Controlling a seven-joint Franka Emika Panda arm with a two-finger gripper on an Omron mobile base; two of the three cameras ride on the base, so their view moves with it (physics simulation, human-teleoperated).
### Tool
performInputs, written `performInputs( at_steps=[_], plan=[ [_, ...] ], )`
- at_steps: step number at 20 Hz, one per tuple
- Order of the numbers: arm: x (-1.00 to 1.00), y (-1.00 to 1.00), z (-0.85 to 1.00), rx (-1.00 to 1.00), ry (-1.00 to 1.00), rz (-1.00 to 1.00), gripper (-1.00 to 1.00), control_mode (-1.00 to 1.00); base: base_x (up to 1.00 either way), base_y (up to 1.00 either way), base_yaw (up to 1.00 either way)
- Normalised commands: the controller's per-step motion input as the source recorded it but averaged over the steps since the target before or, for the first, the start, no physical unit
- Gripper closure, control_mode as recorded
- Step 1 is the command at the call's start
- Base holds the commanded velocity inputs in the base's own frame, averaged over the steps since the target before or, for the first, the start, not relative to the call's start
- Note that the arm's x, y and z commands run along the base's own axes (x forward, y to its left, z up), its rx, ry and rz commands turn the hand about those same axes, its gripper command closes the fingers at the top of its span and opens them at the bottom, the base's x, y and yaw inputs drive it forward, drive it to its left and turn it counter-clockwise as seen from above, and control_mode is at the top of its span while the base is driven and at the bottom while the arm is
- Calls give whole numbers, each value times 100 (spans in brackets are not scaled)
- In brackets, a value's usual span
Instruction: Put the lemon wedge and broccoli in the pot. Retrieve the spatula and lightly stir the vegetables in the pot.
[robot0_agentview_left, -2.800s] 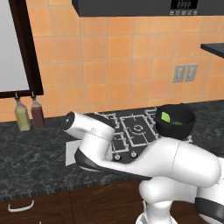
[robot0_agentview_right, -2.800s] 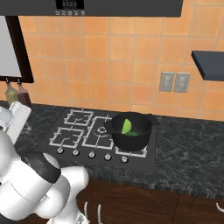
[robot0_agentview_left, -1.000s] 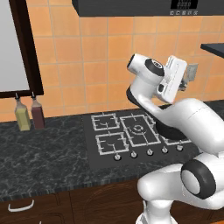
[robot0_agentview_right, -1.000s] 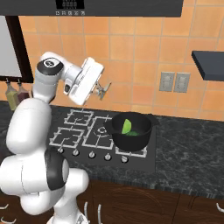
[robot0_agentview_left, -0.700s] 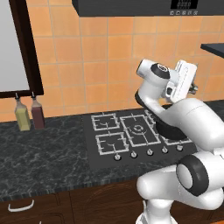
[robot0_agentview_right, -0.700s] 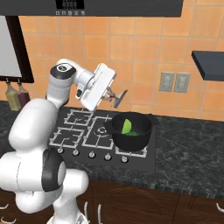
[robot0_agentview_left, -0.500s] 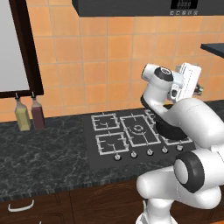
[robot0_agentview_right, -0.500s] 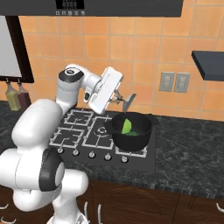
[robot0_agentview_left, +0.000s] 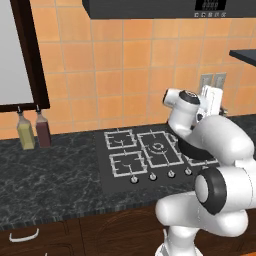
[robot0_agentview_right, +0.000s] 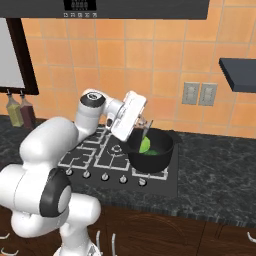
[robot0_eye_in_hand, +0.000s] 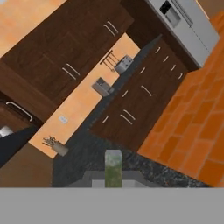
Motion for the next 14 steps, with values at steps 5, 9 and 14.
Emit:
performInputs(
  at_steps=[5, 9, 14],
  plan=[
    [-10, -31, 2, 9, 29, 18, 100, -100, 0, 0, 0],
    [11, -37, 0, 0, 36, 19, 100, -100, 0, 0, 0],
    [20, -30, 1, 1, 38, 19, 100, -100, 0, 0, 0]
  ],
)
